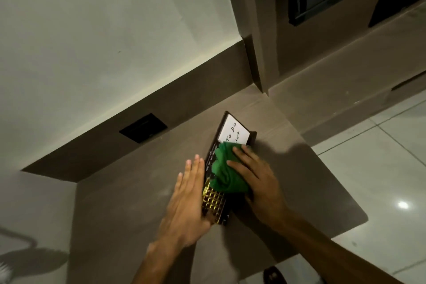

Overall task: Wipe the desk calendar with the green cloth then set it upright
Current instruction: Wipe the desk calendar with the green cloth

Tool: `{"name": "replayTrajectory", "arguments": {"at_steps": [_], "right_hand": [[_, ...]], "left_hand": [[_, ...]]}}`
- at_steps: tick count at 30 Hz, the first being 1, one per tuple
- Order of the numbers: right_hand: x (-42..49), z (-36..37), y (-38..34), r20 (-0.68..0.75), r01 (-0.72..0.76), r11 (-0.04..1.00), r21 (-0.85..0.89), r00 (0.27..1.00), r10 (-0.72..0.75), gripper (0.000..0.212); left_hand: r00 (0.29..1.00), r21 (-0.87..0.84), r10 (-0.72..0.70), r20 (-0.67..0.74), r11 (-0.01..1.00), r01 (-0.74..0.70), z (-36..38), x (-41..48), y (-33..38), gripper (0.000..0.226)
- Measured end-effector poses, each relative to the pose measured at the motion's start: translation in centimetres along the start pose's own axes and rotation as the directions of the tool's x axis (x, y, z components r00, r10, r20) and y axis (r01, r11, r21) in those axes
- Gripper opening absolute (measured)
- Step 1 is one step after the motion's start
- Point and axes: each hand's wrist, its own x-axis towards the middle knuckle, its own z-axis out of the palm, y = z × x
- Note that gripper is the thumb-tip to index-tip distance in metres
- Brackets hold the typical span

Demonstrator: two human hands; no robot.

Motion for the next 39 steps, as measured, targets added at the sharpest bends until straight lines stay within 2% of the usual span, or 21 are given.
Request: {"name": "replayTrajectory", "arguments": {"at_steps": [2, 4, 6, 8, 10, 14, 15, 17, 18, 20, 22, 25, 28, 30, 32, 35, 37, 39], "right_hand": [[0.0, 1.2, 0.2, 0.06, 0.07, 0.99, -0.121, 0.996, -0.063, 0.077], [-0.7, 2.0, 0.6, 0.194, 0.134, 0.965, -0.225, 0.977, -0.091, 0.083], [-1.5, 2.3, 1.0, 0.304, 0.195, 0.955, -0.222, 0.945, -0.122, 0.086], [-1.2, 2.2, 1.3, 0.349, 0.252, 0.95, -0.185, 0.92, -0.176, 0.085], [0.4, 1.8, 1.8, 0.329, 0.278, 0.939, -0.203, 0.922, -0.202, 0.083], [1.1, 1.1, 2.5, 0.235, 0.047, 0.964, -0.262, 0.972, 0.017, 0.092], [0.1, 1.2, 2.5, 0.247, 0.06, 0.967, -0.248, 0.969, 0.004, 0.096], [-1.6, 1.9, 1.9, 0.332, 0.174, 0.968, -0.182, 0.937, -0.106, 0.102], [-1.6, 2.3, 1.6, 0.351, 0.228, 0.962, -0.149, 0.922, -0.164, 0.101], [0.3, 2.6, 1.4, 0.273, 0.256, 0.958, -0.127, 0.938, -0.214, 0.082], [2.0, 2.0, 2.2, 0.219, 0.179, 0.969, -0.172, 0.966, -0.139, 0.071], [0.4, 1.4, 3.7, 0.25, 0.083, 0.971, -0.224, 0.968, -0.025, 0.081], [-1.6, 2.0, 2.8, 0.363, 0.201, 0.964, -0.174, 0.923, -0.127, 0.091], [-0.3, 2.4, 2.3, 0.334, 0.271, 0.954, -0.132, 0.918, -0.214, 0.082], [1.9, 2.0, 2.4, 0.242, 0.215, 0.966, -0.147, 0.954, -0.175, 0.072], [2.2, 1.0, 3.6, 0.211, 0.06, 0.979, -0.197, 0.977, -0.017, 0.076], [0.1, 0.9, 3.6, 0.248, 0.084, 0.976, -0.203, 0.968, -0.032, 0.084], [-1.6, 1.4, 2.6, 0.335, 0.184, 0.97, -0.157, 0.934, -0.123, 0.089]], "left_hand": [[1.0, -0.025, 0.009, 0.001, 1.0, -0.009, 0.4, 0.2, -0.3, 0.132], [1.0, -0.032, 0.018, 0.004, 0.999, -0.018, 0.3, 0.3, -0.4, 0.131], [1.0, -0.035, 0.017, 0.004, 0.999, -0.016, 0.2, 0.4, -0.3, 0.132], [1.0, -0.065, 0.011, 0.002, 0.998, -0.01, 0.1, 0.3, 0.0, 0.13], [1.0, -0.089, 0.008, 0.005, 0.996, -0.007, 0.0, 0.3, 0.2, 0.128], [1.0, -0.062, -0.018, 0.002, 0.998, 0.018, -0.4, 0.4, 0.7, 0.128], [1.0, -0.068, -0.022, 0.002, 0.997, 0.023, -0.4, 0.4, 0.8, 0.128], [1.0, -0.093, -0.022, 0.002, 0.995, 0.022, -0.3, 0.4, 0.9, 0.128], [1.0, -0.103, -0.019, 0.001, 0.995, 0.019, -0.2, 0.4, 0.9, 0.127], [1.0, -0.113, -0.015, 0.002, 0.994, 0.015, -0.2, 0.3, 0.8, 0.127], [1.0, -0.121, -0.013, 0.006, 0.993, 0.013, -0.2, 0.3, 0.8, 0.128], [1.0, -0.134, -0.02, -0.003, 0.991, 0.019, -0.2, 0.4, 0.8, 0.13], [1.0, -0.141, -0.026, 0.002, 0.99, 0.026, -0.1, 0.4, 0.8, 0.128], [1.0, -0.135, -0.016, 0.007, 0.991, 0.016, -0.1, 0.4, 0.7, 0.128], [1.0, -0.125, -0.009, 0.004, 0.992, 0.01, -0.1, 0.4, 0.6, 0.129], [1.0, -0.137, -0.02, 0.003, 0.99, 0.02, -0.2, 0.5, 0.6, 0.128], [1.0, -0.15, -0.02, 0.007, 0.988, 0.02, -0.2, 0.5, 0.6, 0.128], [1.0, -0.17, -0.009, 0.012, 0.985, 0.011, -0.2, 0.4, 0.7, 0.128]]}}
